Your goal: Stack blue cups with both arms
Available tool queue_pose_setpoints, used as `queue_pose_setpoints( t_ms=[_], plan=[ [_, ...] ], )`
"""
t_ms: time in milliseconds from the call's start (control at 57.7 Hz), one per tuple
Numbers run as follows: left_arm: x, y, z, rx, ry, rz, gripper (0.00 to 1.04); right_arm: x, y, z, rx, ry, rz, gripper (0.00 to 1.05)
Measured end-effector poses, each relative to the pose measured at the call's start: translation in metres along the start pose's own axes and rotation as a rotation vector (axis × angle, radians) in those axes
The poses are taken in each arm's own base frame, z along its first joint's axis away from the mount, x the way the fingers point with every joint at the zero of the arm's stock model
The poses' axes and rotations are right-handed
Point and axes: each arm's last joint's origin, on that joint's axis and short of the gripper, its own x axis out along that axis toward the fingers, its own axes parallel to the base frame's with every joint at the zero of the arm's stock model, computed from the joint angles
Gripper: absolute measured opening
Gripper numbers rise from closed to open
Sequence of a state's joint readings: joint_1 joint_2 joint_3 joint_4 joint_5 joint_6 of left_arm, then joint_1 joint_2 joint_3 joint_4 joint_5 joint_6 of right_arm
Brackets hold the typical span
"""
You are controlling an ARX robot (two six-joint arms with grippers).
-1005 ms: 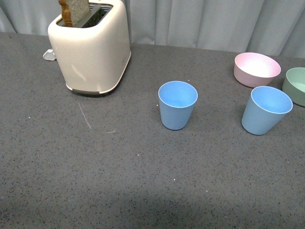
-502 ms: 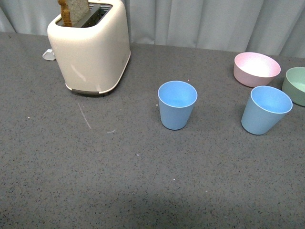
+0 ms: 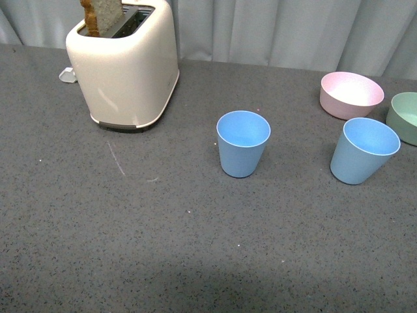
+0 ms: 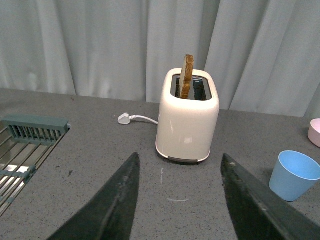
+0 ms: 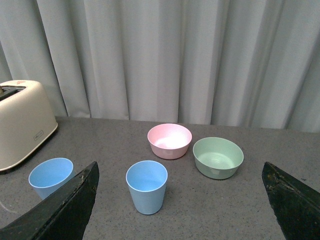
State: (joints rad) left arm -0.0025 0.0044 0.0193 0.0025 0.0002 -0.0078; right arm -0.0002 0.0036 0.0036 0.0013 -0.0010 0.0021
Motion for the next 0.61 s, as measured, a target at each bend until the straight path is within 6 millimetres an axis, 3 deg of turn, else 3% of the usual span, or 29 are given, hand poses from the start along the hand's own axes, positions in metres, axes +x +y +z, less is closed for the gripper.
queue_pose_setpoints(
  t_ms=[121, 242, 398, 485, 606],
  plan=[
    [0.000, 0.000, 0.000, 0.000, 0.000, 0.000, 0.77, 0.000, 0.000, 0.000, -0.001, 0.000, 0.000, 0.95],
    [0.000, 0.000, 0.000, 0.001, 0.000, 0.000, 1.00, 0.008, 0.000, -0.005, -0.330, 0.188, -0.096, 0.95],
    [0.000, 0.000, 0.000, 0.003, 0.000, 0.000, 0.98, 0.034, 0.001, -0.004, -0.403, 0.261, -0.048, 0.95],
    [0.000, 0.000, 0.000, 0.003, 0.000, 0.000, 0.98, 0.068, -0.002, 0.001, -0.328, 0.329, -0.047, 0.95],
    [0.000, 0.000, 0.000, 0.003, 0.000, 0.000, 0.98, 0.108, -0.006, -0.014, -0.201, 0.518, -0.050, 0.95]
  ],
)
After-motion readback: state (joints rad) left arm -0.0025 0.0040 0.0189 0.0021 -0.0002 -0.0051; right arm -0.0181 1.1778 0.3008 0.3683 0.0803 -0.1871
